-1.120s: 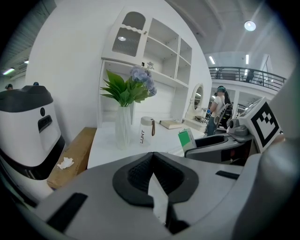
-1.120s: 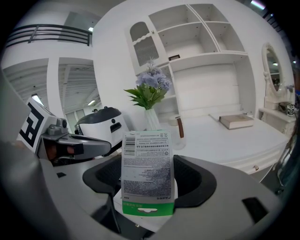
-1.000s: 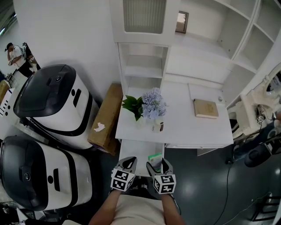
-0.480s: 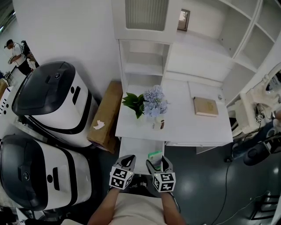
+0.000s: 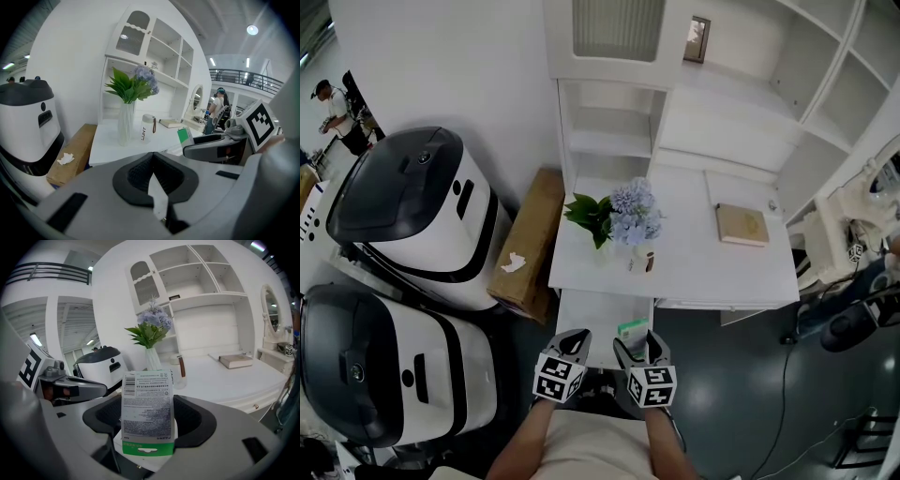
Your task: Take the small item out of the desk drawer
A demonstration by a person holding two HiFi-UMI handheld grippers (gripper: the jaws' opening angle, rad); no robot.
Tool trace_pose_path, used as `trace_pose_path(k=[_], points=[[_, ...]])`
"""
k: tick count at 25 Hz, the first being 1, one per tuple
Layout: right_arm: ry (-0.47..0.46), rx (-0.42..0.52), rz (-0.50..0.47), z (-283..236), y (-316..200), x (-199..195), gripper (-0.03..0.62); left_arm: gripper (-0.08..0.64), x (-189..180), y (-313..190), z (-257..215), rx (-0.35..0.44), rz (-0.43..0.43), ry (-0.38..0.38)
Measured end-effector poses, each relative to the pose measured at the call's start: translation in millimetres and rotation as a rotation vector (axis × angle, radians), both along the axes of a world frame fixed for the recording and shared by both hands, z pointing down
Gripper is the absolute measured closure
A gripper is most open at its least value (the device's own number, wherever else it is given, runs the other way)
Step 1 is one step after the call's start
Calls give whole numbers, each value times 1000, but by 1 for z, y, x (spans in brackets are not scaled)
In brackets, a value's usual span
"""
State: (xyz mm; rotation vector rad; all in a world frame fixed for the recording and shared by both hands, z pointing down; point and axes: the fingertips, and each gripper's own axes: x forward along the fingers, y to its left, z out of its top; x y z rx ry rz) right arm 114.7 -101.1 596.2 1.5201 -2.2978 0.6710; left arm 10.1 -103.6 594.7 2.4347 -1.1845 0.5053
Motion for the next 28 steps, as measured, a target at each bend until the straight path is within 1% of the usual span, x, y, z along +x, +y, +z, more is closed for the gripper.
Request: trace_pose_path(k=[14, 28], points=[[-4, -11, 1, 3, 0, -3, 229, 545, -2, 3, 0, -6, 13, 5], [16, -5, -30, 3, -1, -15, 229, 545, -8, 3, -1, -7, 10, 23]])
